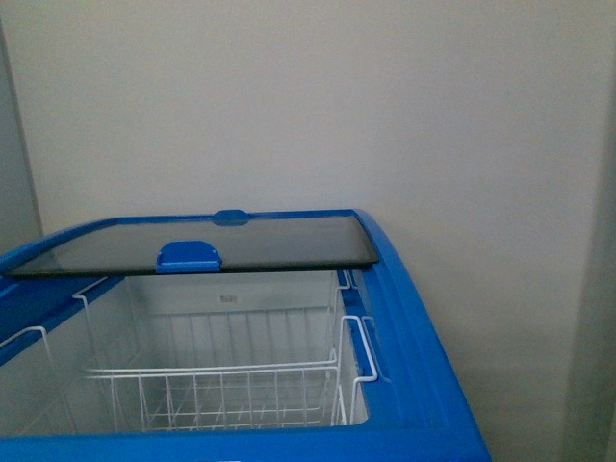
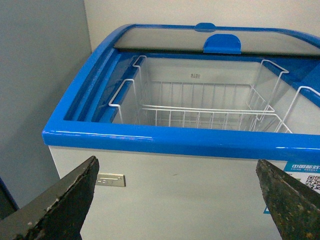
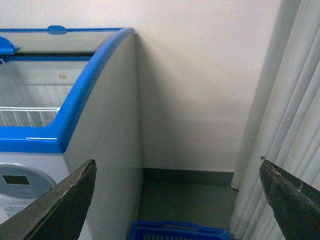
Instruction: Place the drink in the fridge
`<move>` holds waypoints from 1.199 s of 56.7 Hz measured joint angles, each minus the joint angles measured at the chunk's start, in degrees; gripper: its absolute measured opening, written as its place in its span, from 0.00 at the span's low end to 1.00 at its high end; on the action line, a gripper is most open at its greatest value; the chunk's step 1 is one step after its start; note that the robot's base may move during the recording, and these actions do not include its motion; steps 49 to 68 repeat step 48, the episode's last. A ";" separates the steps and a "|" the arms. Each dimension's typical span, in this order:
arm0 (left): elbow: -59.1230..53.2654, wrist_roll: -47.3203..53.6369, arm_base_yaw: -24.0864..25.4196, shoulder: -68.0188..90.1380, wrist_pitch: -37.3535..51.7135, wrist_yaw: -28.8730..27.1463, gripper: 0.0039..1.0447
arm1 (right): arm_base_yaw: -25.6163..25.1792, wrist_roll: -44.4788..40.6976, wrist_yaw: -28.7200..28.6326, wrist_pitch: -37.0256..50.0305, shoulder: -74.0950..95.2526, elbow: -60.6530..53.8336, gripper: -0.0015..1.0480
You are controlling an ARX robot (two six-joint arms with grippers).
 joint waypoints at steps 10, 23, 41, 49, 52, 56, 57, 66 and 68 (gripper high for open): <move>0.00 0.00 0.00 0.00 0.00 0.00 0.92 | 0.02 0.00 0.00 0.00 0.00 0.00 0.93; 0.00 0.00 0.00 0.00 0.00 0.00 0.92 | 0.02 0.00 0.00 0.00 0.00 0.00 0.93; 0.00 0.00 0.00 0.00 0.00 0.00 0.92 | 0.02 0.00 0.00 0.00 0.00 0.00 0.93; 0.00 0.00 0.00 0.00 0.00 0.00 0.92 | 0.02 0.00 0.00 0.00 0.00 0.00 0.93; 0.00 0.00 0.00 0.00 0.00 0.00 0.92 | 0.02 0.00 0.00 0.00 0.00 0.00 0.93; 0.00 0.00 0.00 0.00 0.00 0.00 0.92 | 0.02 0.00 0.00 0.00 0.00 0.00 0.93; 0.00 0.00 0.00 0.00 0.00 0.00 0.92 | 0.02 0.00 0.00 0.00 0.00 0.00 0.93; 0.00 0.00 0.00 0.00 0.00 0.00 0.92 | 0.02 0.00 0.00 0.00 0.00 0.00 0.93; 0.00 0.00 0.00 0.00 0.00 0.00 0.92 | 0.02 0.00 0.00 0.00 0.00 0.00 0.93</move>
